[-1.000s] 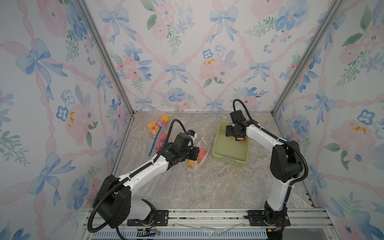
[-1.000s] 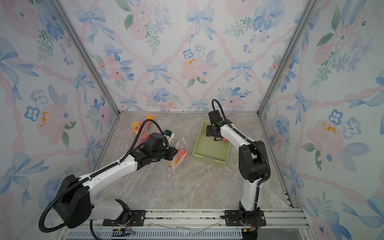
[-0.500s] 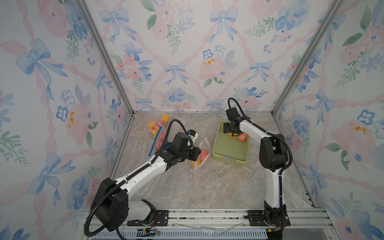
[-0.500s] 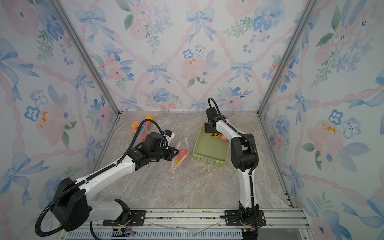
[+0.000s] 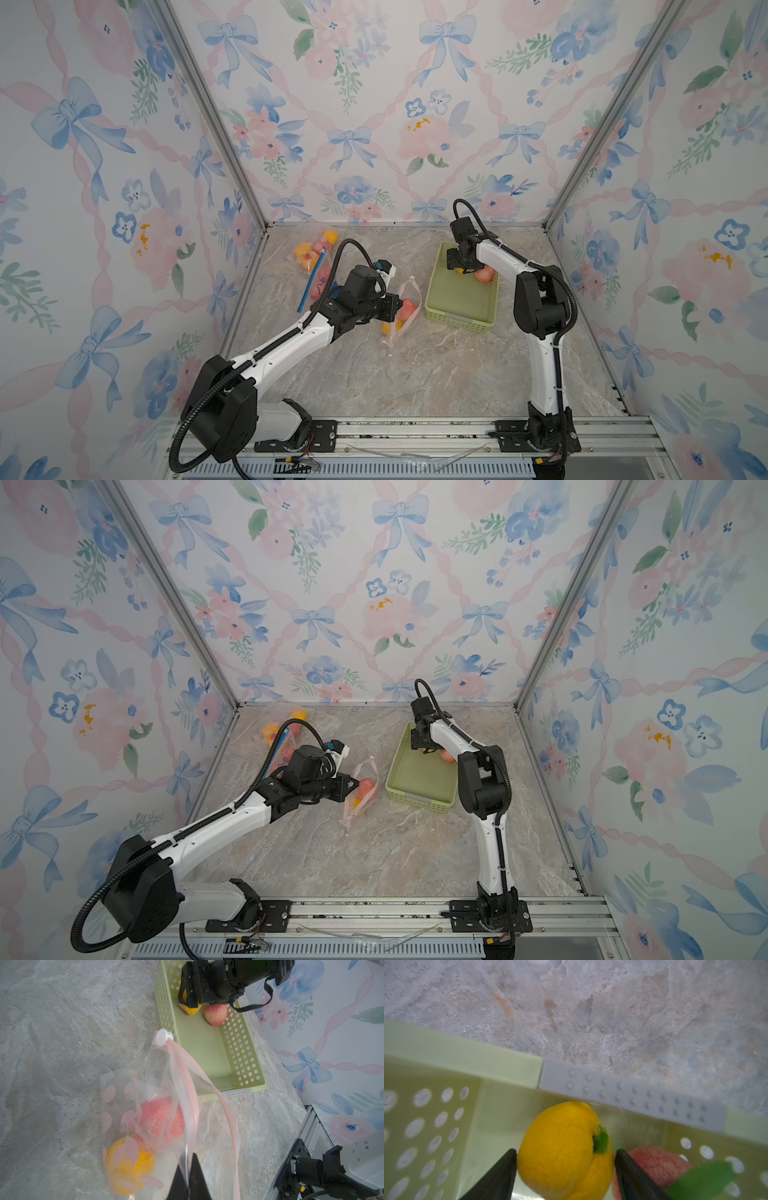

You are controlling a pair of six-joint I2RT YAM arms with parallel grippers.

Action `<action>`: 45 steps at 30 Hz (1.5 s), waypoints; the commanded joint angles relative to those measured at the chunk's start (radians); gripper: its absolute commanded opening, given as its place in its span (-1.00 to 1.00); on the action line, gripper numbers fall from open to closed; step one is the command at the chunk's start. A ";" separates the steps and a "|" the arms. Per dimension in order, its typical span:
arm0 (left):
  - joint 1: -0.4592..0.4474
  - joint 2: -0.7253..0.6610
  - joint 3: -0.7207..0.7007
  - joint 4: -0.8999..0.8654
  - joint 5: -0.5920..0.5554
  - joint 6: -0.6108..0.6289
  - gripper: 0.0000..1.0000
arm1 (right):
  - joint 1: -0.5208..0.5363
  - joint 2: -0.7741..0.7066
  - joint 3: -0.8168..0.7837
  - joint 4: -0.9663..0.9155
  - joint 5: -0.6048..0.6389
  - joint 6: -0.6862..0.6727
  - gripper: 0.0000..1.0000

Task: Place the peach in a zip-top bag and seal the zipper
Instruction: Pick up the peach from the basket.

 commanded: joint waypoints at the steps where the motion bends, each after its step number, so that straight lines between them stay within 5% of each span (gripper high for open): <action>1: 0.007 -0.016 -0.021 0.029 0.012 -0.015 -1.00 | -0.003 0.025 0.007 -0.016 -0.001 -0.018 0.51; 16: 0.011 -0.016 -0.015 0.038 0.018 -0.021 -1.00 | 0.038 -0.092 -0.084 0.017 -0.026 -0.026 0.06; 35: 0.013 -0.002 -0.032 0.080 0.027 -0.026 -1.00 | 0.324 -0.774 -0.618 0.288 -0.165 0.186 0.03; 45: 0.014 -0.007 -0.034 0.097 0.043 -0.036 -1.00 | 0.502 -0.883 -0.752 0.484 -0.180 0.294 0.06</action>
